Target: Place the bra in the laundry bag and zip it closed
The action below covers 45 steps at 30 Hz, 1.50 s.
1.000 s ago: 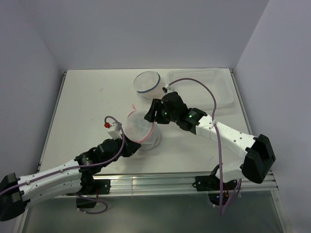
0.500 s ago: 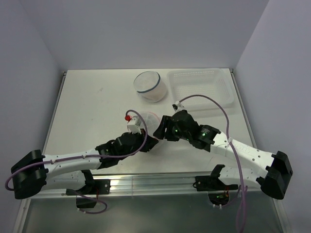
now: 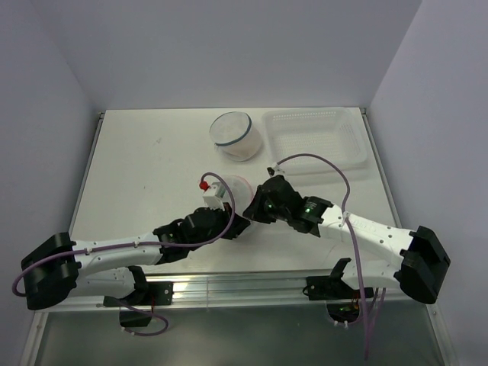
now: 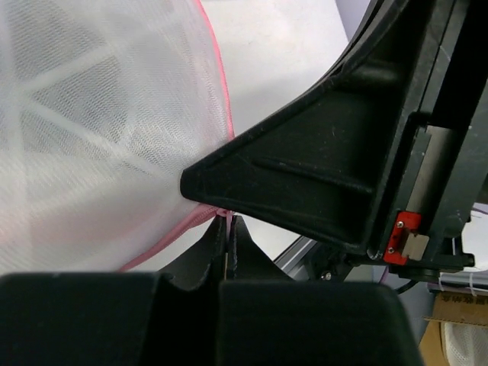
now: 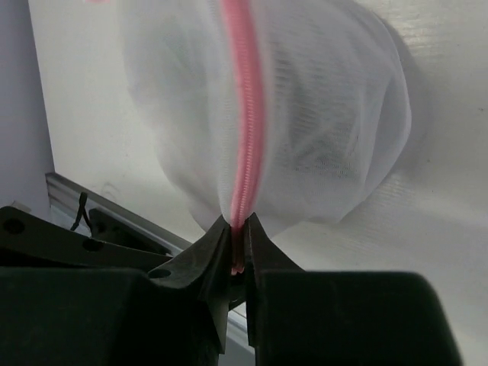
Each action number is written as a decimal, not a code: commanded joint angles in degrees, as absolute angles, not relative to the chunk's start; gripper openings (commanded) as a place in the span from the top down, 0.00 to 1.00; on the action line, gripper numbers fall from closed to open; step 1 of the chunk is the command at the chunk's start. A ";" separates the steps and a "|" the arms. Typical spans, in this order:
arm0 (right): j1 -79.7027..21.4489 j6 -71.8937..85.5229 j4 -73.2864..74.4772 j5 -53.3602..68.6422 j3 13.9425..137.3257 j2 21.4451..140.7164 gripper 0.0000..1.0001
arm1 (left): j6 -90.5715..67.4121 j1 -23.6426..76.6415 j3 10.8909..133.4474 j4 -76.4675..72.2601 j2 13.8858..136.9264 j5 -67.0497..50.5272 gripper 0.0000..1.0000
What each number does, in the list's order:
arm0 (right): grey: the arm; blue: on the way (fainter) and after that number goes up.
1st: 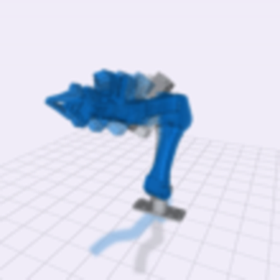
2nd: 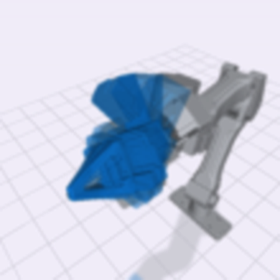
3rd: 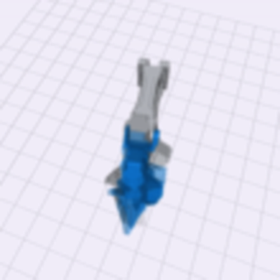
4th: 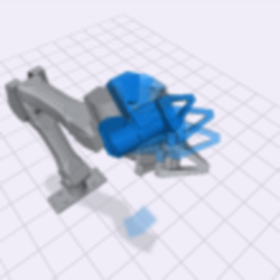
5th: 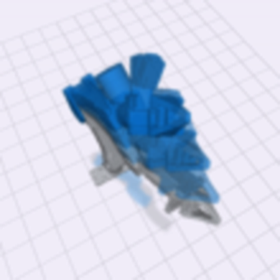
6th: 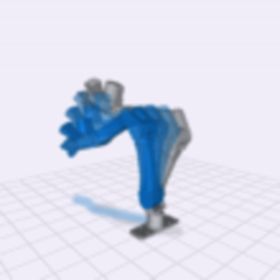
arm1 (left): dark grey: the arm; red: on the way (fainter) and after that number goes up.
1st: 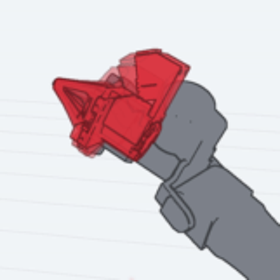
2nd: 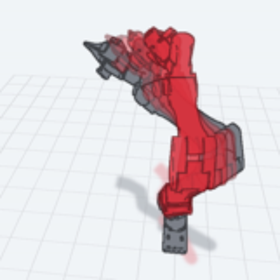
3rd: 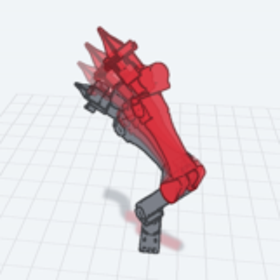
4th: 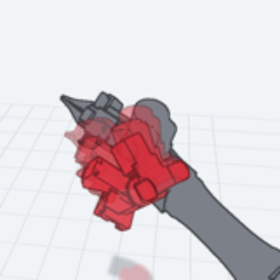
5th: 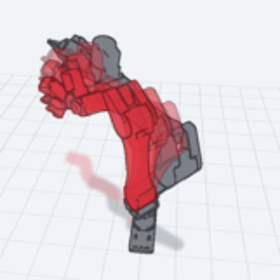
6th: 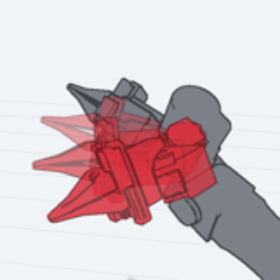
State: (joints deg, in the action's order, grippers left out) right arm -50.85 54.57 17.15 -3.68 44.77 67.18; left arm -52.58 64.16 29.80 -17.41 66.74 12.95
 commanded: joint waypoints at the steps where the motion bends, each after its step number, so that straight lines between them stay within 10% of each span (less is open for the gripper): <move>1: -49.22 53.71 16.17 -5.89 46.32 68.90 0.87 | -52.03 64.42 30.24 -19.61 64.34 12.92 1.00; 25: -36.91 33.14 19.95 4.91 66.61 84.28 0.92 | -60.20 62.75 16.61 1.48 40.27 24.52 1.00; 37: -42.80 32.69 28.20 -3.66 70.41 82.11 0.41 | -54.41 63.28 24.59 -16.52 57.72 17.76 1.00; 45: -42.98 40.50 27.17 -4.14 59.43 69.02 0.37 | -51.77 63.28 31.81 -20.39 67.84 14.94 1.00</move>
